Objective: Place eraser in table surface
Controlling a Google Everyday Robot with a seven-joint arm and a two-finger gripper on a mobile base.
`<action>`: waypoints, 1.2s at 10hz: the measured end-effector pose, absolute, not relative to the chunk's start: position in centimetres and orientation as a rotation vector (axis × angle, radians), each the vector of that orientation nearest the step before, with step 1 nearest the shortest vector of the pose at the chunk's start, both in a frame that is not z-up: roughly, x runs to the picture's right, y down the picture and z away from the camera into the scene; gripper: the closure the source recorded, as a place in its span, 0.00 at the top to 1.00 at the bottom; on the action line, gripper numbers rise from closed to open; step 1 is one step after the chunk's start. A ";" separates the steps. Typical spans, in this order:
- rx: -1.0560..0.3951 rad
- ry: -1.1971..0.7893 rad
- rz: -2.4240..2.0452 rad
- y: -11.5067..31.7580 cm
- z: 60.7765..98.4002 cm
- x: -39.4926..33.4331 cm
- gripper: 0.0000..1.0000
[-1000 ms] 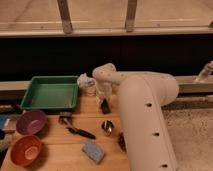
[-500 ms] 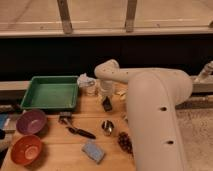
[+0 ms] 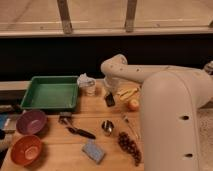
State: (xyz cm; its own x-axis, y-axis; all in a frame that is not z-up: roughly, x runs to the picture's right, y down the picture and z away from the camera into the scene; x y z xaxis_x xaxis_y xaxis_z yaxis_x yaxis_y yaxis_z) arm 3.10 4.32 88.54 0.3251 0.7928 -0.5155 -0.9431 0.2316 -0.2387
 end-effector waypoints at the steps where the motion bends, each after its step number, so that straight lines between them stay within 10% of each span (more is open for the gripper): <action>1: -0.575 0.310 1.220 4.7 89.1 3.1 0.00; 8: -0.708 0.324 1.208 8.5 93.6 1.3 0.02; 12: -0.749 0.325 1.198 8.9 93.7 0.8 0.41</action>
State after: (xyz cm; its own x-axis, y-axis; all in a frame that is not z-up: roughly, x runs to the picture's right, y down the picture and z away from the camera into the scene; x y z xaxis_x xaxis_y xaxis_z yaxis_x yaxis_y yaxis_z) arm 0.78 8.90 93.71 0.3552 0.7188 -0.5976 -0.9222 0.1647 -0.3500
